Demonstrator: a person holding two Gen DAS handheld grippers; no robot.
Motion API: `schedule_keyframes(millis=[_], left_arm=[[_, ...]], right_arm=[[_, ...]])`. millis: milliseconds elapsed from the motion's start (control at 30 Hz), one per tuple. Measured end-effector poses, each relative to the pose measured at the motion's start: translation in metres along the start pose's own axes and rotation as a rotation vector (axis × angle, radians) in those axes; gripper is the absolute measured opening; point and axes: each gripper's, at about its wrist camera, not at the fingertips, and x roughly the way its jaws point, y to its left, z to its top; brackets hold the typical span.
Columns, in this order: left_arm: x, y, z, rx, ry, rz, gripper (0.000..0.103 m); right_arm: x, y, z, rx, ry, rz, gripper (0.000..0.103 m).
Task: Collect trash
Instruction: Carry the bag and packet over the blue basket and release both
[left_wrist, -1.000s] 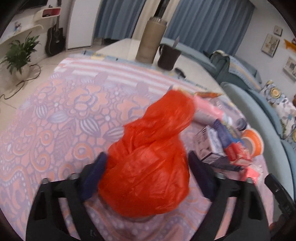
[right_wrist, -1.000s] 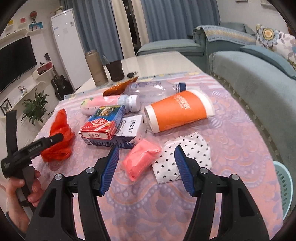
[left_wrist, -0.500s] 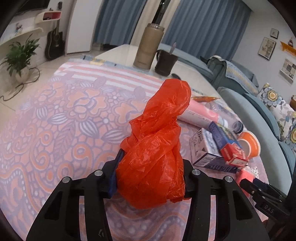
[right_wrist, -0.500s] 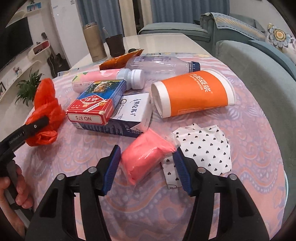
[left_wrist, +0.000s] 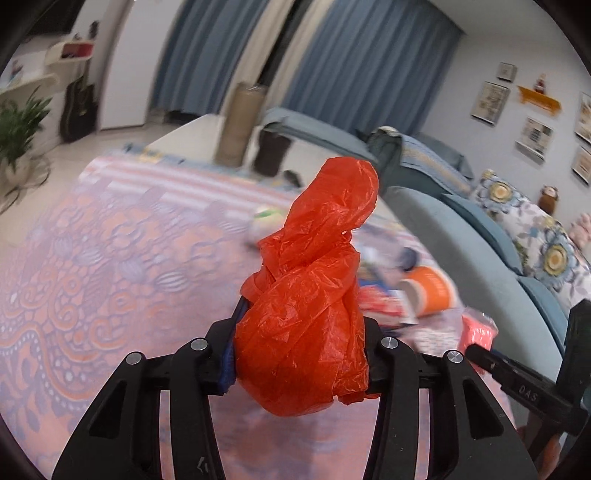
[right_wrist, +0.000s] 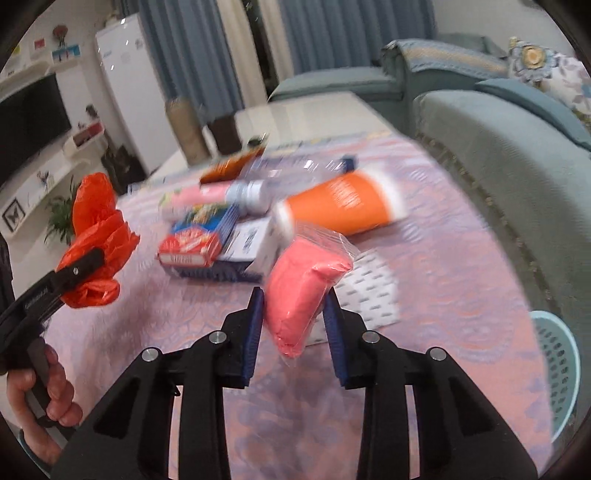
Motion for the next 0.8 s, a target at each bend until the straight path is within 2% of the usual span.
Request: schedule_keyframes(millis=[167,300,433,533,633,800], left_arm=[[-0.005,-0.063,-0.003,0.053,-0.002,-0.121,0.045],[-0.003,-0.117,-0.009,0.121,0.004,-0.21,0.045],[0.004,-0.173,-0.018,0.198,0.033,-0.299,0.045],[0.013,-0.218,-0.027,0.261,0.076,-0.359,0.045],[0.025,-0.255,-0.036,0.321,0.12,-0.378,0.045],[0.048,-0.296,-0.052,0.373,0.182,-0.404,0.045]], right_arm=[[-0.045,-0.034,0.006,0.033,-0.084,-0.053,0.029],[-0.084,-0.067,0.006,0.038,-0.149,-0.134,0.029],[-0.117,-0.102,0.0,0.057,-0.193,-0.218,0.029],[-0.14,-0.142,-0.011,0.116,-0.209,-0.27,0.029],[-0.154,-0.175,-0.028,0.188,-0.217,-0.306,0.029],[-0.159,-0.233,-0.058,0.319,-0.199,-0.359,0.029]])
